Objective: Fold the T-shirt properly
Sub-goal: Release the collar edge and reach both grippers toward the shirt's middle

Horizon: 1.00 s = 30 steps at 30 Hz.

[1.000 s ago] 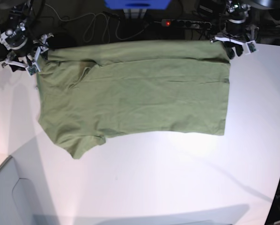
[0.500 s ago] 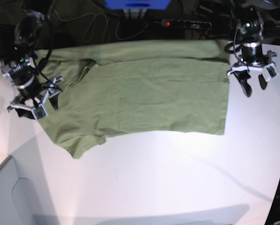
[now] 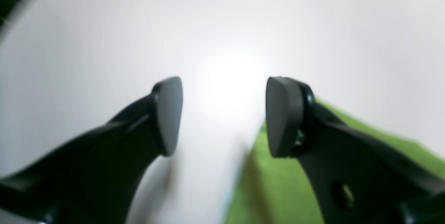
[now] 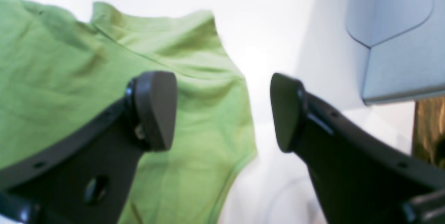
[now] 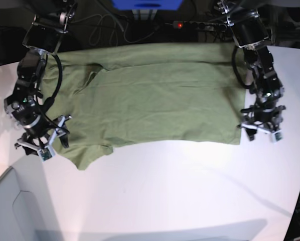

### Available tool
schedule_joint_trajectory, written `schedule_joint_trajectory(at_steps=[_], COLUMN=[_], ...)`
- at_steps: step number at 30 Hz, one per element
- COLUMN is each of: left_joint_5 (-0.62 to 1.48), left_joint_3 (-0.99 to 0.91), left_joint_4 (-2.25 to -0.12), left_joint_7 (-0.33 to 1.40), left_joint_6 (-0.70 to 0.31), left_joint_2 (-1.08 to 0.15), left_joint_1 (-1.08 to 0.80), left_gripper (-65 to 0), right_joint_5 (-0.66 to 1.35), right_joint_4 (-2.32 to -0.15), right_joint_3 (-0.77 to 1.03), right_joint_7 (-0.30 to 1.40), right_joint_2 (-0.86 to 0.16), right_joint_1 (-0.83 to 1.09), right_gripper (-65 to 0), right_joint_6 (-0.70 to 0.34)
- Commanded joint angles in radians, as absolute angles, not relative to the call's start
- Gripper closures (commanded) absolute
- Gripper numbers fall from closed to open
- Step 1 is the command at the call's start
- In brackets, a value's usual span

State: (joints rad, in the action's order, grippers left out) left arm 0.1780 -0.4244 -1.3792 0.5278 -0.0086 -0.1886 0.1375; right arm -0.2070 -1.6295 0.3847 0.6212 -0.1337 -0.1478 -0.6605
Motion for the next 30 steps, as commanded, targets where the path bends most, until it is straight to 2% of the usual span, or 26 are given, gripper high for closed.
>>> schedule_joint_trajectory(at_steps=[1,5,9,18,20,26,30], left_joint_5=[0.168,0.153,0.153,0.157,0.160,0.162,0.162], left_joint_3=[-0.417,-0.357,-0.266,-0.222,-0.222,-0.225,-0.223], left_joint_4=[-1.349,-1.181,-1.112,-1.007,-0.986,-0.967,-0.969], left_joint_7=[0.499,0.410,0.300,0.252,0.249,0.248,0.248], left_joint_6=[0.001,-0.001,-0.001,0.001,0.001,0.001,0.001], left_joint_2=[-0.208,-0.214,-0.236,-0.240,-0.240,-0.239,-0.234], left_joint_1=[0.188,0.252,0.252,0.268,0.268,0.268,0.268], left_gripper=[-36.3,-36.3,-36.3,-35.7,-30.9,-9.5,0.0], right_joint_5=[-0.194,-0.194,-0.194,-0.194,-0.194,-0.194,-0.194], right_joint_4=[-1.649,-1.650,-1.655,-1.652,-1.650,-1.521,-1.374], right_joint_3=[0.387,0.387,0.387,0.387,0.387,0.387,0.387], right_joint_7=[0.599,0.599,0.599,0.599,0.599,0.599,0.599], right_joint_2=[-0.147,-0.147,-0.147,-0.147,-0.147,-0.147,-0.145], right_joint_1=[-0.160,-0.151,-0.120,-0.124,-0.133,-0.246,-0.358], right_gripper=[-40.5,-40.5,-40.5,-40.5,-40.5,-40.5,-40.5], right_joint_6=[-0.661,-0.661,-0.661,-0.661,-0.661,-0.661,-0.661])
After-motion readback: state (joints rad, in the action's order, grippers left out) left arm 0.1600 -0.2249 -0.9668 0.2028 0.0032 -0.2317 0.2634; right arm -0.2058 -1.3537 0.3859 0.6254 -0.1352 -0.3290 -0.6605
